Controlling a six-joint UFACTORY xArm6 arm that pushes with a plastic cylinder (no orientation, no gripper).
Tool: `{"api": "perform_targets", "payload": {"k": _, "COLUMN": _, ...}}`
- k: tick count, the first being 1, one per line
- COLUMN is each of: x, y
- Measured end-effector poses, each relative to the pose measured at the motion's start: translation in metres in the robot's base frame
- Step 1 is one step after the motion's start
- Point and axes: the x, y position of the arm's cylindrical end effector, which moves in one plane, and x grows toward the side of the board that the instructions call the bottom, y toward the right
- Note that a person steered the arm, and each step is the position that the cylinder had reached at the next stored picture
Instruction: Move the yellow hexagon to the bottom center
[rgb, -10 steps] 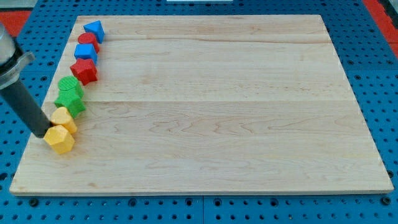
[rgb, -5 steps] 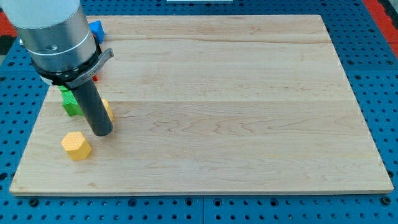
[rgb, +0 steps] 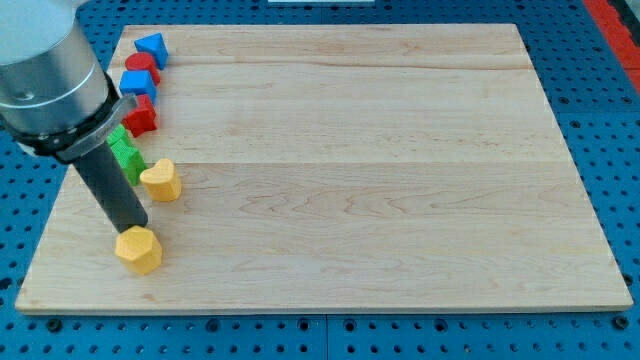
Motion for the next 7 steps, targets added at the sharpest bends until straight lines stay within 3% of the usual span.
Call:
{"api": "perform_targets", "payload": {"k": 2, "x": 0.034, "y": -0.017}}
{"api": "perform_targets", "payload": {"k": 4, "x": 0.055, "y": 0.046}}
{"api": "perform_targets", "payload": {"k": 5, "x": 0.062, "y": 0.050}}
{"api": "perform_targets", "payload": {"k": 7, "x": 0.058, "y": 0.141}}
